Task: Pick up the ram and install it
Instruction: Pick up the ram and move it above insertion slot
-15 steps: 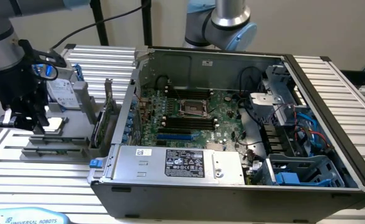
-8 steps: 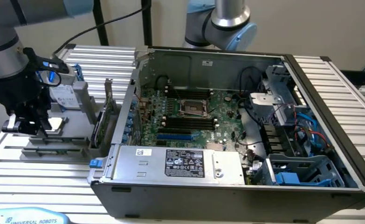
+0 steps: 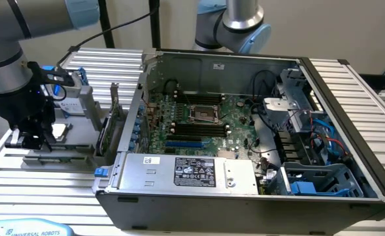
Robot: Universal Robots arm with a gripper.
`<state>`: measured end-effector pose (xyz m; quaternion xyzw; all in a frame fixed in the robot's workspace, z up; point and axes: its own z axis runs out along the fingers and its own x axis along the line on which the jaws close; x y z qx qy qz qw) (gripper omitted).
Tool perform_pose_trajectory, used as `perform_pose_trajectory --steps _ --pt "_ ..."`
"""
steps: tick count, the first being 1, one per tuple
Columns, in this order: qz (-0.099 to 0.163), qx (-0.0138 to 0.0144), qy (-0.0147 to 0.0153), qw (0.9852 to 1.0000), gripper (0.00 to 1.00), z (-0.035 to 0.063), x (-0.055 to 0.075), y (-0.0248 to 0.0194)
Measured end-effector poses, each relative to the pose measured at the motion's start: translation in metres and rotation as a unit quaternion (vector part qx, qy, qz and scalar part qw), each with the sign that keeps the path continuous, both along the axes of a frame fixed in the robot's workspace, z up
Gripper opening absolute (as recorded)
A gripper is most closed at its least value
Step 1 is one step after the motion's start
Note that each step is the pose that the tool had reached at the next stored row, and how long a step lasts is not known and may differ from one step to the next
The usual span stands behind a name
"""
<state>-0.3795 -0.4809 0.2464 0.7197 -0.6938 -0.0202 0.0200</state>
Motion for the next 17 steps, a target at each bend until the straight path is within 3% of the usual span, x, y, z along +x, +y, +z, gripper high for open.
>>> perform_pose_trajectory --steps 5,17 --pt "0.0 0.0 0.0 1.0 0.31 -0.0092 0.001 -0.0027" --pt "0.002 0.0008 -0.0005 1.0 0.31 -0.0294 0.002 -0.0008"
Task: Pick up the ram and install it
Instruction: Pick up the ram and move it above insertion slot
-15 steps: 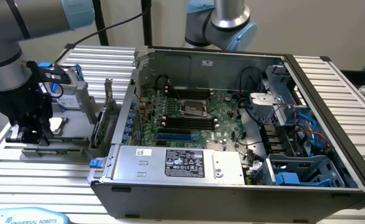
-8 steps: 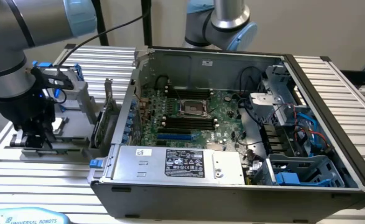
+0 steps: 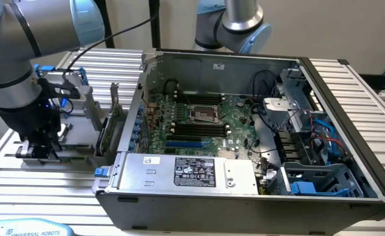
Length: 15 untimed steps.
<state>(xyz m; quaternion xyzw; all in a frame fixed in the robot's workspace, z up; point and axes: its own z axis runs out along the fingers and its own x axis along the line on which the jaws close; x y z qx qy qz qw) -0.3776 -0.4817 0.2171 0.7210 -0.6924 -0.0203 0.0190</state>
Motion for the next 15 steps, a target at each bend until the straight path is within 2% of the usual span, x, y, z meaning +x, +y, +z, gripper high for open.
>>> perform_pose_trajectory --steps 7,11,15 --pt "0.002 0.0003 -0.0022 1.0 0.31 -0.0088 0.0 0.0016" --pt "0.004 0.0011 -0.0056 1.0 0.31 -0.0136 0.0 0.0017" --pt "0.006 0.0043 -0.0082 0.9999 0.31 -0.0166 0.0 0.0017"
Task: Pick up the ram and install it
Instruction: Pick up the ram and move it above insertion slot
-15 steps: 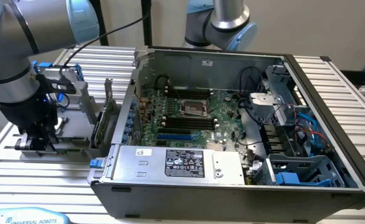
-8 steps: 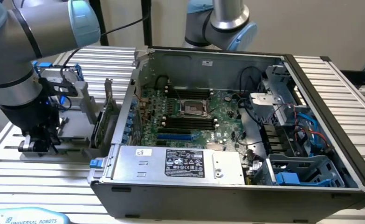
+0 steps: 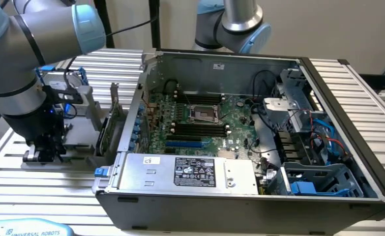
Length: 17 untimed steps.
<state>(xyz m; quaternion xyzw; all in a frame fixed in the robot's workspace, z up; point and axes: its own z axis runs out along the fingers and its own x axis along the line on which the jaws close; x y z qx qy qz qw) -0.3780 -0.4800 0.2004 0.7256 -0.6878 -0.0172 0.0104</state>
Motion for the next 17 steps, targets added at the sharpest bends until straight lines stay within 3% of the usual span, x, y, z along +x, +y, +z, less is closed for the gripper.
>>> perform_pose_trajectory --steps 4,7,17 --pt "0.002 0.0046 -0.0002 1.0 0.31 -0.0014 -0.0008 -0.0026" --pt "0.003 0.0049 -0.0002 1.0 0.31 -0.0025 -0.001 -0.0053" --pt "0.003 0.0081 -0.0001 1.0 0.31 -0.0041 -0.0026 -0.0055"
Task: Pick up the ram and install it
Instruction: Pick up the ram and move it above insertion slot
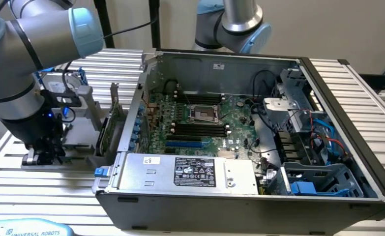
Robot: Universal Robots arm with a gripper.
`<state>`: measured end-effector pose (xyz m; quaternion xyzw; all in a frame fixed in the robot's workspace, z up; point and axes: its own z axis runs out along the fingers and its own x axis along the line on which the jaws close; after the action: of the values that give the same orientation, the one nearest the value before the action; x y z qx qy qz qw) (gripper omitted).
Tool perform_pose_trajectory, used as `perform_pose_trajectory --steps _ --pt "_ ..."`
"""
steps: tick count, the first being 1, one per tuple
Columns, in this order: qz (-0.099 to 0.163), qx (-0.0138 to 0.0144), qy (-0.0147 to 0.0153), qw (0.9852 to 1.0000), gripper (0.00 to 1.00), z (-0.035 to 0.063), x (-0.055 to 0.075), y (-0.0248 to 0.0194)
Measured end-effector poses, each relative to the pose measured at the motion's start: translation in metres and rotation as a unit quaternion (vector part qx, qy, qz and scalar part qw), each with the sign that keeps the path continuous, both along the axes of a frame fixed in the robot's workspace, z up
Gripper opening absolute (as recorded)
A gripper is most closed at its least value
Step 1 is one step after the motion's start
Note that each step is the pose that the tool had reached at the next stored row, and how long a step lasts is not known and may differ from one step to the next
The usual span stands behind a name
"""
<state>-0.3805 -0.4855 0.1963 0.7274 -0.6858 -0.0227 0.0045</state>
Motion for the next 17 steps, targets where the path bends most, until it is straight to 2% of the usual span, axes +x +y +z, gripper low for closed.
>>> perform_pose_trajectory --steps 5,6,15,16,17 --pt "0.0 0.0004 -0.0001 1.0 0.28 -0.0002 -0.0007 0.0009" --pt "0.0 0.0004 -0.0001 1.0 0.21 -0.0001 -0.0007 0.0012" --pt "0.0 0.0004 0.0 1.0 0.19 0.0 -0.0009 0.0031" --pt "0.0 0.0004 0.0 1.0 0.13 0.0 -0.0009 0.0031" --pt "0.0 0.0004 0.0 1.0 0.13 0.0 -0.0009 0.0031"
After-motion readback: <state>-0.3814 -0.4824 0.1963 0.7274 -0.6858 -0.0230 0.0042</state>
